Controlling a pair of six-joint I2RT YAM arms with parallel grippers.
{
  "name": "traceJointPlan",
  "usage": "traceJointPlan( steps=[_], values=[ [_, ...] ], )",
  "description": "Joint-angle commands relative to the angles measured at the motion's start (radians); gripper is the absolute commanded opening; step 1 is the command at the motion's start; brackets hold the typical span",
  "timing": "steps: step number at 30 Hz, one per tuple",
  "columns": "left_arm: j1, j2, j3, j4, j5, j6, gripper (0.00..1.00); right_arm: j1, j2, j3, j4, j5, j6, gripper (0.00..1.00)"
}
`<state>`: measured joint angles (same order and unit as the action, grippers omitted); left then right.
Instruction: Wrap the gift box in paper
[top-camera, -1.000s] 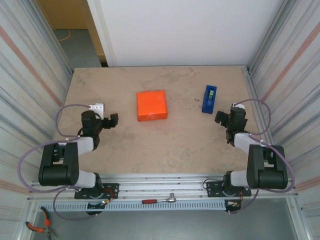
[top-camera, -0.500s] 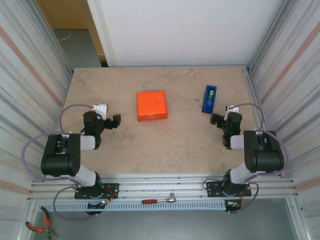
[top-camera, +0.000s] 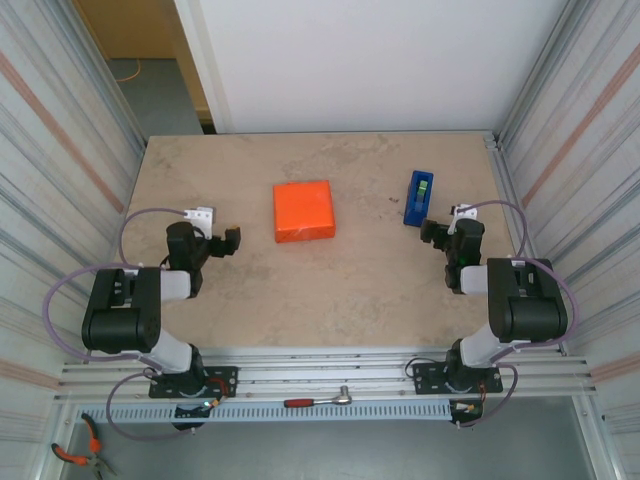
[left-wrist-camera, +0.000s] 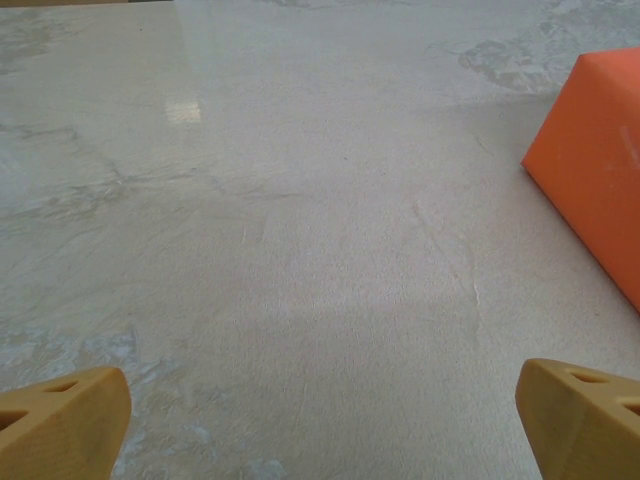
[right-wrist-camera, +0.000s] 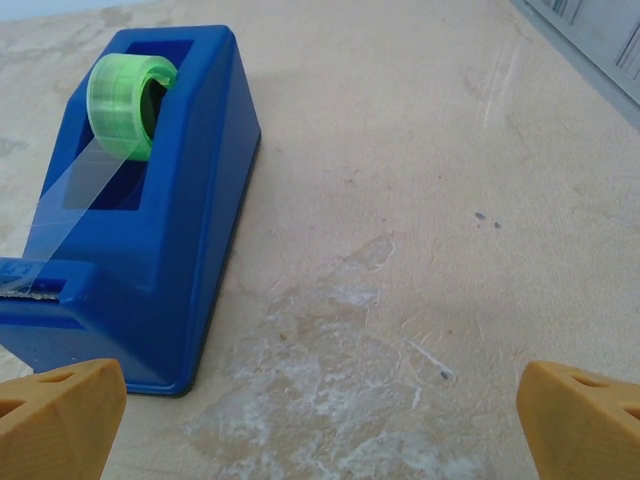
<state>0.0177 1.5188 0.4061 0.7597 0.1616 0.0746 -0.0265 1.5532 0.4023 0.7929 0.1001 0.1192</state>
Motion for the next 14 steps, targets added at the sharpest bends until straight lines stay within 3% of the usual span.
traceJointPlan(
  steps=[1,14],
  values=[
    [-0.005,-0.003,0.014,0.018,-0.024,-0.002,0.99,0.000,-0.015,0.003,0.015,0.000,-0.016,0.98],
    [-0.026,-0.007,0.009,0.023,-0.073,0.006,0.99,-0.005,-0.014,0.005,0.012,-0.022,-0.020,0.98]
  ],
)
